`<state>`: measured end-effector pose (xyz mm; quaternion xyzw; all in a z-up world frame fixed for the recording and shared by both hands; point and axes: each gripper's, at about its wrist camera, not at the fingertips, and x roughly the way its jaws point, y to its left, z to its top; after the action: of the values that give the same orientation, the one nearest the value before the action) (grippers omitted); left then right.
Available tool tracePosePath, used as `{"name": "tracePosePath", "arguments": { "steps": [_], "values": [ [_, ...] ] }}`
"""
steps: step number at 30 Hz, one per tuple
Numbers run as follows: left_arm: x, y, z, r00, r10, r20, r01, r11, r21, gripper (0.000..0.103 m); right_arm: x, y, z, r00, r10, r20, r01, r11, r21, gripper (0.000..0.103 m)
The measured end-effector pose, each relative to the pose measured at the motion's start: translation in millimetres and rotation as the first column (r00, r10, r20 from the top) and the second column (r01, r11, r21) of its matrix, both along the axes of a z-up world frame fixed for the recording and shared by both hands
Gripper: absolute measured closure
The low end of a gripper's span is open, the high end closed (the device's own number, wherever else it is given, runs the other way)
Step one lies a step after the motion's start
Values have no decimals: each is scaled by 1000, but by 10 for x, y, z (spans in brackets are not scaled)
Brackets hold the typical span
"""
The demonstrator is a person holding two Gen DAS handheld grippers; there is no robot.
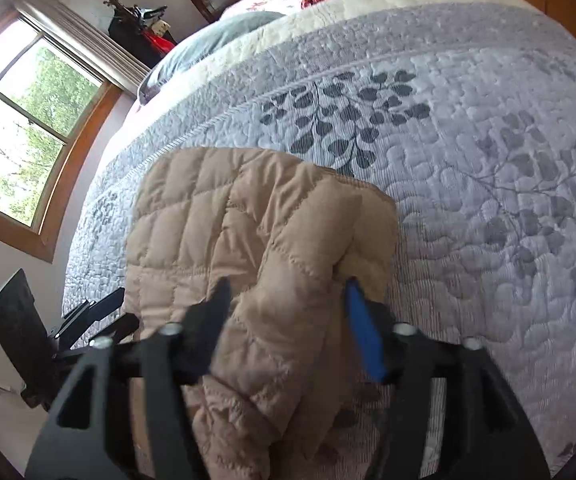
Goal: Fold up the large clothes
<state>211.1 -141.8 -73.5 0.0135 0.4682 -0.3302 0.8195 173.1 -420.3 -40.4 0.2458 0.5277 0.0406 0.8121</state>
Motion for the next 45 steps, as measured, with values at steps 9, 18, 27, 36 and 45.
{"name": "tracePosePath", "arguments": {
  "steps": [9, 18, 27, 36, 45],
  "values": [
    [30, 384, -66, 994, 88, -59, -90, 996, -26, 44, 106, 61, -229, 996, 43, -81, -38, 997, 71, 55],
    [-29, 386, -94, 991, 131, 6, -131, 991, 5, 41, 334, 243, -267, 995, 97, -23, -96, 995, 38, 80],
    [-63, 446, -75, 991, 132, 7, -132, 991, 26, 41, 95, 236, -27, 997, 72, 17, -70, 994, -85, 59],
    [-656, 471, 239, 1000, 22, -6, -23, 993, -115, 56, -679, 700, 512, 958, 216, 186, -182, 966, -184, 64],
    [-726, 270, -80, 1000, -27, -15, 26, 999, -37, 83, -844, 996, 24, 959, 276, 66, -264, 952, -156, 79]
  ]
}}
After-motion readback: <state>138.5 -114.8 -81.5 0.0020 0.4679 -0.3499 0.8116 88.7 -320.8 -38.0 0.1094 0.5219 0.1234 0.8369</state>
